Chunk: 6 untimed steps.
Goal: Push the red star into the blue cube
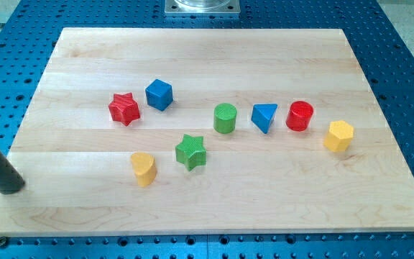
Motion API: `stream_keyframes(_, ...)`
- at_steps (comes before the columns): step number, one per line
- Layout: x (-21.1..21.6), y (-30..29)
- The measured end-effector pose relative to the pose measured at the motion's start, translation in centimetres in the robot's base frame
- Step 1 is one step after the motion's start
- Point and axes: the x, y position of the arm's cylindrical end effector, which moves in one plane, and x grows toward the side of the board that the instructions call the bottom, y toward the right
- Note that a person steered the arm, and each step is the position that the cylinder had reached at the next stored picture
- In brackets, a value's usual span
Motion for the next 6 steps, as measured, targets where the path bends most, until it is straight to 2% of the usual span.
stream_keyframes(3,0.0,0.5)
stream_keyframes(4,-2.9,7.8)
stream_keyframes(5,-4.1,13.4)
stream_keyframes(6,-5.5,13.0)
